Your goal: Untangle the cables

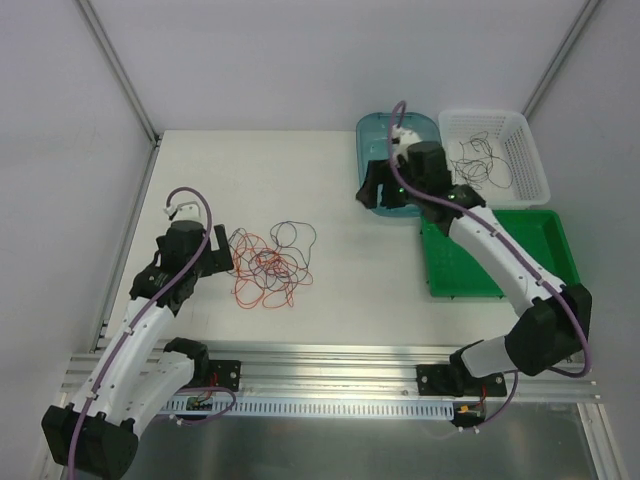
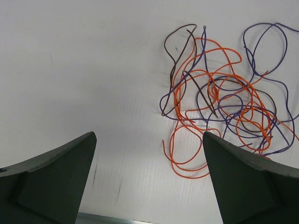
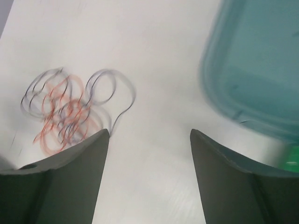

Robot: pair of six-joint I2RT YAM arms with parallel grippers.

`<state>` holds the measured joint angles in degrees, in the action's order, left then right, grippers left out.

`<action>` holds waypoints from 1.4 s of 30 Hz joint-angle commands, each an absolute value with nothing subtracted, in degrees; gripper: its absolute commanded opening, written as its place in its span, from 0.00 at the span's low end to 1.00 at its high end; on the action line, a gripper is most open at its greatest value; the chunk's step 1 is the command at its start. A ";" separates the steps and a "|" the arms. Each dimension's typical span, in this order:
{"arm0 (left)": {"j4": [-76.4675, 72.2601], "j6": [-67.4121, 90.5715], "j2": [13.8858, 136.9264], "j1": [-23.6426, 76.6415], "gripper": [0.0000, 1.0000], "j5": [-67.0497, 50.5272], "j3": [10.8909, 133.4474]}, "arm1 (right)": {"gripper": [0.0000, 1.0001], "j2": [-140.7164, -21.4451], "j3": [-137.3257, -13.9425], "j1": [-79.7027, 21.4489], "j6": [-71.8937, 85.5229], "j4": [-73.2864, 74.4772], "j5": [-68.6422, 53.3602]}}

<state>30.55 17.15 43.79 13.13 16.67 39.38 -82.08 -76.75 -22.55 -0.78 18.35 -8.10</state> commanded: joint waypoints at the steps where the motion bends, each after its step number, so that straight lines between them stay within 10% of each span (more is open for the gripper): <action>1: 29.09 17.75 45.70 13.01 0.99 12.57 39.81 | 0.73 -80.33 -71.46 -33.96 3.68 19.69 -9.33; 20: 29.62 18.81 53.87 13.10 0.99 9.49 40.87 | 0.62 -101.68 -72.25 -65.04 16.61 10.99 7.82; 24: 29.62 18.72 54.40 13.01 0.99 9.23 40.96 | 0.43 -103.45 -71.81 -65.39 15.74 13.01 9.31; 32: 29.62 18.63 55.11 13.10 0.99 8.44 40.87 | 0.01 -93.28 -71.45 -65.92 10.21 20.73 12.30; 42: 29.79 18.72 56.34 13.09 0.99 7.56 41.04 | 0.01 -73.76 -85.86 -66.36 -1.21 36.04 16.17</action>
